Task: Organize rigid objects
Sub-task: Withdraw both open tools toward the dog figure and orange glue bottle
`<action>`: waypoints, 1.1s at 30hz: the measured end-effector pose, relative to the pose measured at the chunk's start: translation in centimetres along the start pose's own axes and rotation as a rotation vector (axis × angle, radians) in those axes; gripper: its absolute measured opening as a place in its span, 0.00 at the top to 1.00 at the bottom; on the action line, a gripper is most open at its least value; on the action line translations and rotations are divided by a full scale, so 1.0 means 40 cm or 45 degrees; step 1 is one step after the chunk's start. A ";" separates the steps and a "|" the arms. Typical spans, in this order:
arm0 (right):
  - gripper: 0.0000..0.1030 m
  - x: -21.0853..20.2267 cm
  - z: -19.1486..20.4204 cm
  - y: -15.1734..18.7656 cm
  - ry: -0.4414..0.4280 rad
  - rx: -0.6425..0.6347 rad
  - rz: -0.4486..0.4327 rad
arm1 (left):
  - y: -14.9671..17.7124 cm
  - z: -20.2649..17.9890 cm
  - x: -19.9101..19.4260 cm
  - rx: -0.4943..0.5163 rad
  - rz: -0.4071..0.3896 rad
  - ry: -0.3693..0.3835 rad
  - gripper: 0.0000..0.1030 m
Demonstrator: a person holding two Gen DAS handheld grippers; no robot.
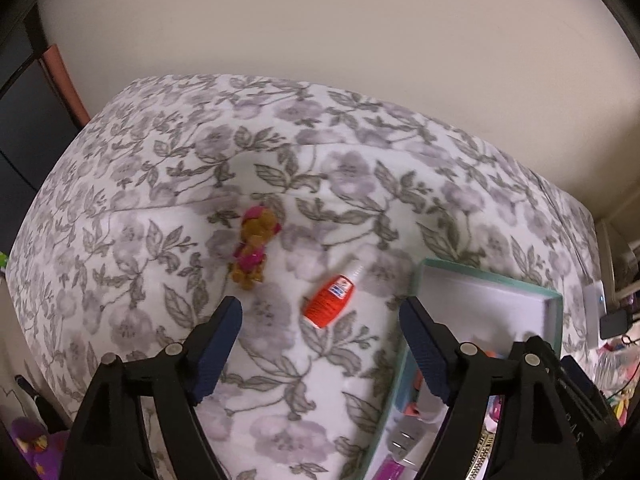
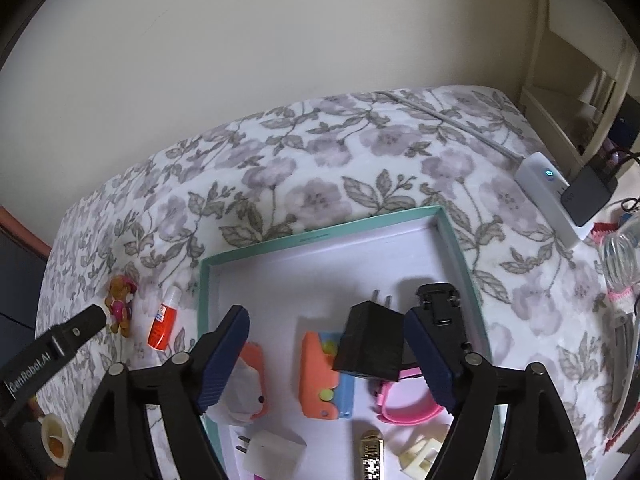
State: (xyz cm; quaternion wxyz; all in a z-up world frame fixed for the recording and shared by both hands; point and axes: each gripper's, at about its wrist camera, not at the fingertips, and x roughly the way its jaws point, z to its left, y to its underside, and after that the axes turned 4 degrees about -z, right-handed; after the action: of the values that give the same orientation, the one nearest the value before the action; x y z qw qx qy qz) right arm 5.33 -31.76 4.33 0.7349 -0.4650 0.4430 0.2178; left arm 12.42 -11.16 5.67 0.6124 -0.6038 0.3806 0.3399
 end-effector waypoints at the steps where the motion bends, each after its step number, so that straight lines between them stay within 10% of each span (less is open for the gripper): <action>1: 0.19 0.005 0.008 0.002 -0.006 -0.007 0.006 | -0.003 0.008 0.003 -0.006 0.000 -0.009 0.20; 33: 0.01 0.077 0.285 0.078 -0.118 -0.249 0.050 | -0.048 0.309 0.062 -0.237 0.023 -0.172 0.03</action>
State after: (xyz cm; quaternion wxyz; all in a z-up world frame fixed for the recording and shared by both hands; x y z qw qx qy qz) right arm 9.76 -20.58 2.16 0.7015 -0.5150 0.3941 0.2956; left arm 15.99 1.00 4.20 0.5747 -0.6304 0.3107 0.4193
